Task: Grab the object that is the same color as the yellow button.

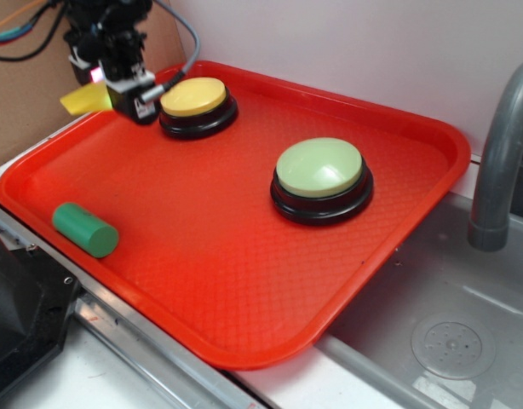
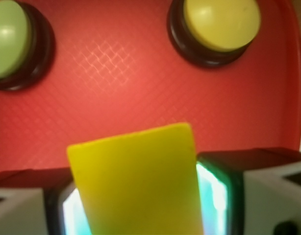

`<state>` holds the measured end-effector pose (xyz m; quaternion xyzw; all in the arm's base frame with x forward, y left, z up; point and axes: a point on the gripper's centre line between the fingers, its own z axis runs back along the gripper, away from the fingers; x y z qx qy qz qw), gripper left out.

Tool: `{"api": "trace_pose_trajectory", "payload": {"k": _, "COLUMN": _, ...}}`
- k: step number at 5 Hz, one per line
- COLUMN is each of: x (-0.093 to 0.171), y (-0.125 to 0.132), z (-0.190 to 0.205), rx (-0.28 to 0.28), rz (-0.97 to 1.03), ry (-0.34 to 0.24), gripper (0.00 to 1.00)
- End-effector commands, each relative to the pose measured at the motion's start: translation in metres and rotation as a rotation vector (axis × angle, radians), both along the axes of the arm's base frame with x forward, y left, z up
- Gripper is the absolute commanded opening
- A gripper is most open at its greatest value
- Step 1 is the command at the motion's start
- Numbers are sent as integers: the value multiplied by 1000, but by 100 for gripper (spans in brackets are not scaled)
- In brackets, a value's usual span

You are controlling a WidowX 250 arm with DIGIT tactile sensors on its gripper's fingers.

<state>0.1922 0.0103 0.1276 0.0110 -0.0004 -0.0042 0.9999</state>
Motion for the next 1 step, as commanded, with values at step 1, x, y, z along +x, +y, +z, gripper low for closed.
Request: {"api": "trace_pose_trajectory", "payload": {"k": 1, "x": 11, "y": 6, "z": 27, "rx": 1, "rz": 125, "ry": -64, "gripper": 0}}
